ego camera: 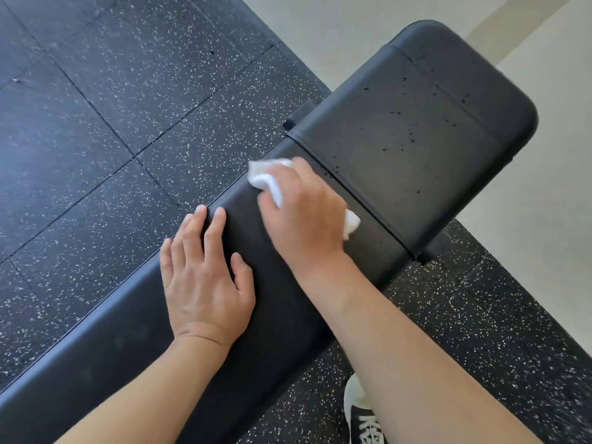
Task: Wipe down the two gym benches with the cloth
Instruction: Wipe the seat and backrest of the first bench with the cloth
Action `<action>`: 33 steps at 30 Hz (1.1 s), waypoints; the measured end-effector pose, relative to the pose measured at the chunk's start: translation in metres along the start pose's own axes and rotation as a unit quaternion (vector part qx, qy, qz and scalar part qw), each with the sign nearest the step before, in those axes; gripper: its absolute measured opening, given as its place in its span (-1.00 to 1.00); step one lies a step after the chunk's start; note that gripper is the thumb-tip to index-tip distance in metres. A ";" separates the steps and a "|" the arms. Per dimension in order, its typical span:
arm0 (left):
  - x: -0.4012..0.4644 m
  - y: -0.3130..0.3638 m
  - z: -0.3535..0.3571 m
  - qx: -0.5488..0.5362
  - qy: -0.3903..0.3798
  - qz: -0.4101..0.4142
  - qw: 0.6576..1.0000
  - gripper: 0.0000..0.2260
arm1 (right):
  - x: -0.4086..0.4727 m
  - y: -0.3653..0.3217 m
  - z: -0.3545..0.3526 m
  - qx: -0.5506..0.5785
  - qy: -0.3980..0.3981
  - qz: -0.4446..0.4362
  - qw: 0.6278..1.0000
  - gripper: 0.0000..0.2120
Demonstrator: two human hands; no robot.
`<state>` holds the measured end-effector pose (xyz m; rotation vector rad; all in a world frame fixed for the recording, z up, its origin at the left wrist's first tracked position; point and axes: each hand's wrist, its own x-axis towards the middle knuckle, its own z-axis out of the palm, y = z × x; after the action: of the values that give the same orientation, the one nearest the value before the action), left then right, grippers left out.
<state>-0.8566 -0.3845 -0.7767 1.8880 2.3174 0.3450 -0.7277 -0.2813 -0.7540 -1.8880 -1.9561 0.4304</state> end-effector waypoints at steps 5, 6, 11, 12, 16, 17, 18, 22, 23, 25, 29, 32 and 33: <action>0.000 0.001 -0.001 -0.001 0.000 -0.003 1.000 -0.43 | 0.049 -0.034 0.023 -0.052 -0.054 -0.051 0.996 -0.86; 0.000 0.001 -0.001 -0.001 -0.001 -0.003 1.000 -0.43 | 0.048 -0.031 0.021 -0.048 -0.057 -0.056 0.996 -0.84; 0.000 -0.001 0.000 0.004 0.004 0.000 1.000 -0.43 | -0.016 0.024 -0.011 -0.006 -0.012 -0.058 0.998 -0.76; 0.000 -0.001 0.001 0.005 0.006 0.001 1.000 -0.43 | -0.034 0.043 -0.021 -0.005 0.002 -0.057 0.998 -0.74; 0.001 0.000 0.001 0.005 0.006 -0.002 1.000 -0.42 | -0.088 0.110 -0.058 -0.047 0.029 -0.057 0.997 -0.67; 0.001 0.000 0.001 0.005 0.006 -0.002 1.000 -0.42 | -0.091 0.117 -0.062 -0.050 0.034 -0.061 0.996 -0.66; 0.001 0.000 0.001 0.005 0.006 -0.002 1.000 -0.42 | -0.091 0.118 -0.062 -0.044 0.044 -0.067 0.996 -0.65; 0.002 -0.001 0.001 0.007 0.006 -0.001 1.000 -0.41 | -0.051 0.085 -0.041 -0.024 0.081 -0.065 0.994 -0.65; 0.002 -0.001 0.001 0.009 0.004 0.000 1.000 -0.41 | -0.035 0.072 -0.033 -0.028 0.072 -0.054 0.996 -0.67; 0.002 -0.001 0.001 0.010 0.003 0.001 1.000 -0.42 | 0.000 0.042 -0.019 -0.020 0.042 -0.023 0.999 -0.73; 0.001 0.000 0.000 0.013 -0.001 -0.002 1.000 -0.42 | 0.062 -0.009 0.005 -0.032 -0.037 -0.017 0.999 -0.88; 0.002 0.001 0.001 0.012 -0.006 -0.006 1.000 -0.41 | 0.079 -0.018 0.014 -0.055 -0.065 -0.031 0.996 -0.89; 0.002 0.001 0.000 0.012 -0.007 -0.008 1.000 -0.41 | 0.078 -0.016 0.012 -0.049 -0.064 -0.035 0.996 -0.89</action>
<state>-0.8561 -0.3819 -0.7768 1.8764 2.3353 0.3021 -0.7493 -0.2039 -0.7521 -1.8876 -2.1561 0.4536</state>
